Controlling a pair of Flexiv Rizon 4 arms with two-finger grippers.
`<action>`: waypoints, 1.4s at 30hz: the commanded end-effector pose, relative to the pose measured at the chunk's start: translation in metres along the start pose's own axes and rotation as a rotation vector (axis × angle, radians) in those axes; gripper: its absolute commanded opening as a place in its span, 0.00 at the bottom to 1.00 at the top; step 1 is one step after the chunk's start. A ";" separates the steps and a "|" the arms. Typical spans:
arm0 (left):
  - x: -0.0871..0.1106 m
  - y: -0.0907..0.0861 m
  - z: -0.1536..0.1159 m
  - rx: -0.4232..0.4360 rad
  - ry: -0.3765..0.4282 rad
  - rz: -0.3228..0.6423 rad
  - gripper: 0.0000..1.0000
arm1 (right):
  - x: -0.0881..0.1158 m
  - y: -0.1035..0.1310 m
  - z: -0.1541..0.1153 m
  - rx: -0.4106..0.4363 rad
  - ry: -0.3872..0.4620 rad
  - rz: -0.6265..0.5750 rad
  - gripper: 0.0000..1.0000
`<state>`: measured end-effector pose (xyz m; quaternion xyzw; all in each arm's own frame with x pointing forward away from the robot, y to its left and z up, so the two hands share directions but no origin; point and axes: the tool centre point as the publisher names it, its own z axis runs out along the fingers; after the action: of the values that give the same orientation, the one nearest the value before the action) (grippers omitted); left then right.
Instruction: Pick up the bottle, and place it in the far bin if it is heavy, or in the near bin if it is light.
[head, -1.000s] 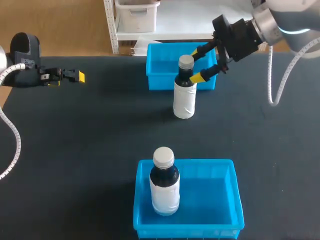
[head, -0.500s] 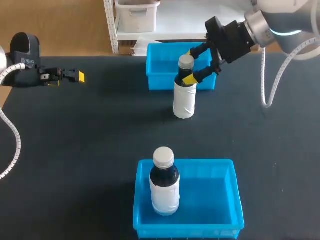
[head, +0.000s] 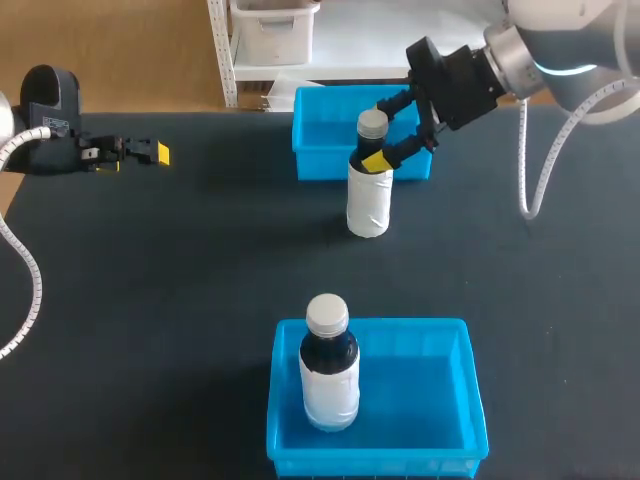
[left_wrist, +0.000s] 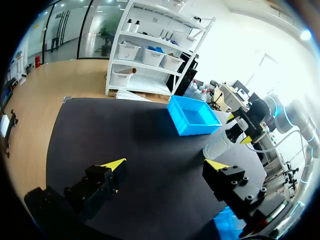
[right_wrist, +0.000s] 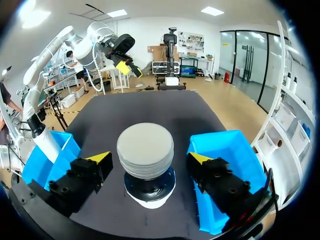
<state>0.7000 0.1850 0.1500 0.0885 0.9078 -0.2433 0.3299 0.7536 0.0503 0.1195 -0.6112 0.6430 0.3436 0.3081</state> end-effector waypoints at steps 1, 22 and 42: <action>0.000 0.000 0.000 0.000 0.000 0.000 1.00 | 0.002 0.000 0.002 -0.002 0.000 0.001 0.62; 0.000 0.000 0.000 0.000 0.000 0.000 1.00 | -0.010 0.013 -0.013 0.008 0.001 -0.031 0.00; 0.000 0.000 0.000 0.000 0.000 0.000 1.00 | -0.072 0.113 -0.090 0.012 0.014 -0.100 0.00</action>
<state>0.7000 0.1850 0.1500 0.0885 0.9078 -0.2433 0.3299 0.6878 0.0297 0.2284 -0.6528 0.6054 0.3410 0.3018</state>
